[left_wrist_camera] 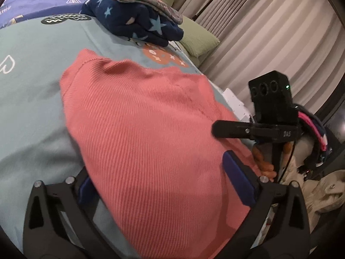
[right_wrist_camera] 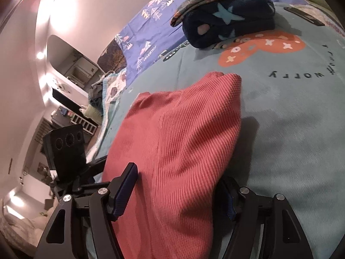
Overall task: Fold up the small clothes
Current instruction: 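Grasp the folded sweatshirt with both grippers and lift it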
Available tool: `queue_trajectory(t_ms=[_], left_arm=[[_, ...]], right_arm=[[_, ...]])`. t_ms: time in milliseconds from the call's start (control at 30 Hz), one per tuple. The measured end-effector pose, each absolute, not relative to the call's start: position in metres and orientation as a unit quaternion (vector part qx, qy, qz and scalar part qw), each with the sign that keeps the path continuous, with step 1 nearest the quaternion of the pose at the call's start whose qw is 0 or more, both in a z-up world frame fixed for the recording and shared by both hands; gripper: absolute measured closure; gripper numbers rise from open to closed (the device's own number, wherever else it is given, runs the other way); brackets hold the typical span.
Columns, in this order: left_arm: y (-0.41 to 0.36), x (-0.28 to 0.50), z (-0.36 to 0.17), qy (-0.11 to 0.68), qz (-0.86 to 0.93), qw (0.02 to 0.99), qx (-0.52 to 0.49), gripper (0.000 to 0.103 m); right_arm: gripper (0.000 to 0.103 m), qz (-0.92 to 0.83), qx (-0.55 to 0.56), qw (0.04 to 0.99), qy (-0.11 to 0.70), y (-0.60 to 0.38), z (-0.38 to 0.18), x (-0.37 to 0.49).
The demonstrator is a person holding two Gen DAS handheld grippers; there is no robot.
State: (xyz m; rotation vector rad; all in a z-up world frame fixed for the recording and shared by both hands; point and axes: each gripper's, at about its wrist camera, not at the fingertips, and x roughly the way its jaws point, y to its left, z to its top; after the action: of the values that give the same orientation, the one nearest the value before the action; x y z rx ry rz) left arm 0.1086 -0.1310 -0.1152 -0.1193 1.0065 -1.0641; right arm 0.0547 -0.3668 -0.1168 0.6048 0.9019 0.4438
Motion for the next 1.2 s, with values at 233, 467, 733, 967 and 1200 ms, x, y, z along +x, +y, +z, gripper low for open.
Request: queue_trajectory(t_ms=[233, 467, 733, 967, 1200], left_arm=[[-0.136, 0.121, -0.115, 0.461, -0.48, 0.745, -0.046, 0.018], [-0.123, 0.134, -0.12, 0.473, -0.439, 0.76, -0.08, 0.056], [-0.131, 0.088, -0.065, 0.393, -0.405, 0.826, 0.0, 0.07], [-0.123, 0.044, 0.001, 0.31, -0.416, 0.854, 0.029, 0.07], [-0.135, 0.024, 0.066, 0.227, -0.42, 0.877, 0.058, 0.07]], right_arm=[[0.048, 0.202, 0.299, 0.832, 0.422, -0.367, -0.121, 0.072], [0.075, 0.179, 0.314, 0.834, 0.417, -0.374, -0.125, 0.069], [0.081, 0.133, 0.206, 0.899, 0.363, -0.345, -0.064, 0.034], [0.081, 0.095, 0.14, 0.945, 0.279, -0.325, 0.003, -0.022], [0.081, 0.075, 0.118, 0.965, 0.22, -0.327, 0.062, -0.046]])
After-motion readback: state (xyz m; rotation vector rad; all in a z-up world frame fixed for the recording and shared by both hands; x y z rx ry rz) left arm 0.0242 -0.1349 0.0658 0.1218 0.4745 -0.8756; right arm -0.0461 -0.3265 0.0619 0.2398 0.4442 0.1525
